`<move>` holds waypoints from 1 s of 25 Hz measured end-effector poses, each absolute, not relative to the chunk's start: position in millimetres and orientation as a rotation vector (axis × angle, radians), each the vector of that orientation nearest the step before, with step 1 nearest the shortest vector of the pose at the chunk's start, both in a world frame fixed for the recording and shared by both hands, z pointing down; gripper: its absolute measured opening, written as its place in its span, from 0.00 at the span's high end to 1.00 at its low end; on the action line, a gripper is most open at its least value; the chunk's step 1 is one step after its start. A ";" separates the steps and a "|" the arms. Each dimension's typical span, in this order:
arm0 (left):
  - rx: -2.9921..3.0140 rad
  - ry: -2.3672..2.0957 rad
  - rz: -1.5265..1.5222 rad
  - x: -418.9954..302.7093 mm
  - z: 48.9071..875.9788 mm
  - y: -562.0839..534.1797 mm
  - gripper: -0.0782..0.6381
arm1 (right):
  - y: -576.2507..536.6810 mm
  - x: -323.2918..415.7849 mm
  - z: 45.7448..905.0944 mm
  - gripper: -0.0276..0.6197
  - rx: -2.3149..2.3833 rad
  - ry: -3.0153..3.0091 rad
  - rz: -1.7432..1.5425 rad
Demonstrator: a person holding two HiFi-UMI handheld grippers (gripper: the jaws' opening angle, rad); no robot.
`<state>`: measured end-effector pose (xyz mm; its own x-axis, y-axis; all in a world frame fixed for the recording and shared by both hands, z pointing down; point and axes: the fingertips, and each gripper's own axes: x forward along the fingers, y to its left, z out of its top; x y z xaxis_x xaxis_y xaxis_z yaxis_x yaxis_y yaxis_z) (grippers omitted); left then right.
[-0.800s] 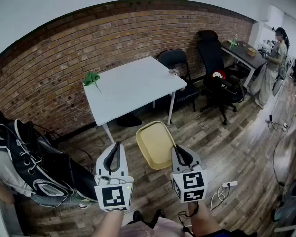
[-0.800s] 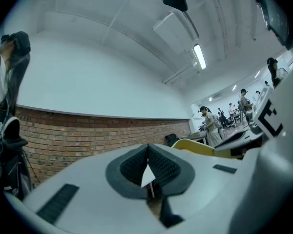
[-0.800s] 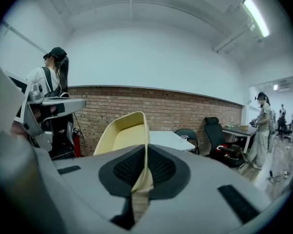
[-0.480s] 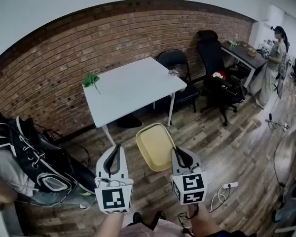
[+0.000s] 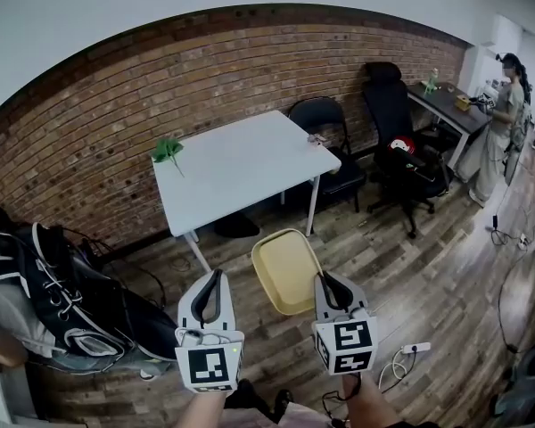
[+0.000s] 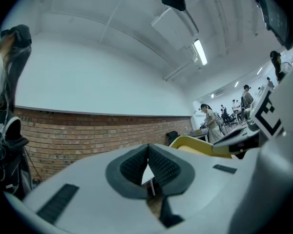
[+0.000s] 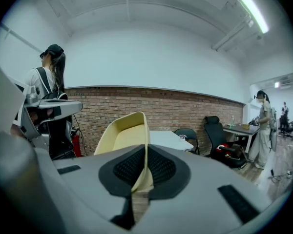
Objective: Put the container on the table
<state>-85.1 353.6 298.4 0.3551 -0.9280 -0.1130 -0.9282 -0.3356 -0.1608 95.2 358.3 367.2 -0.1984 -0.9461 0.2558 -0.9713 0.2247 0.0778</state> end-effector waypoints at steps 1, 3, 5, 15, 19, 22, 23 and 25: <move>-2.416 1.685 -0.005 -85.1 299.9 351.0 0.88 | 354.0 95.9 368.0 0.93 1.804 -2.253 0.149; -2.413 1.702 -0.022 -86.3 304.9 345.3 0.88 | 345.2 95.4 370.6 0.93 1.791 -2.261 0.154; -2.410 1.715 -0.039 -86.8 312.1 337.9 0.88 | 335.9 95.5 375.2 0.93 1.781 -2.267 0.158; -2.429 1.760 -0.070 -99.4 340.0 237.1 0.88 | 240.6 88.0 402.4 0.93 1.746 -2.252 0.210; -2.441 1.744 -0.086 -104.6 343.6 179.4 0.88 | 187.7 83.5 409.0 0.93 1.748 -2.240 0.239; -2.444 1.736 -0.085 -110.5 339.0 134.9 0.88 | 146.8 78.7 404.2 0.93 1.757 -2.238 0.237; -2.442 1.734 -0.079 -112.5 336.2 120.7 0.88 | 133.4 77.2 401.7 0.93 1.761 -2.238 0.232; -2.437 1.726 -0.062 -115.6 329.9 95.3 0.88 | 108.9 74.4 397.0 0.93 1.770 -2.237 0.223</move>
<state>-115.6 95.3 329.9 0.3354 -0.9404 -0.0555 -0.9340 -0.3243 -0.1500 74.4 108.9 397.0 -0.2107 -0.9268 0.3110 -0.9700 0.2378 0.0514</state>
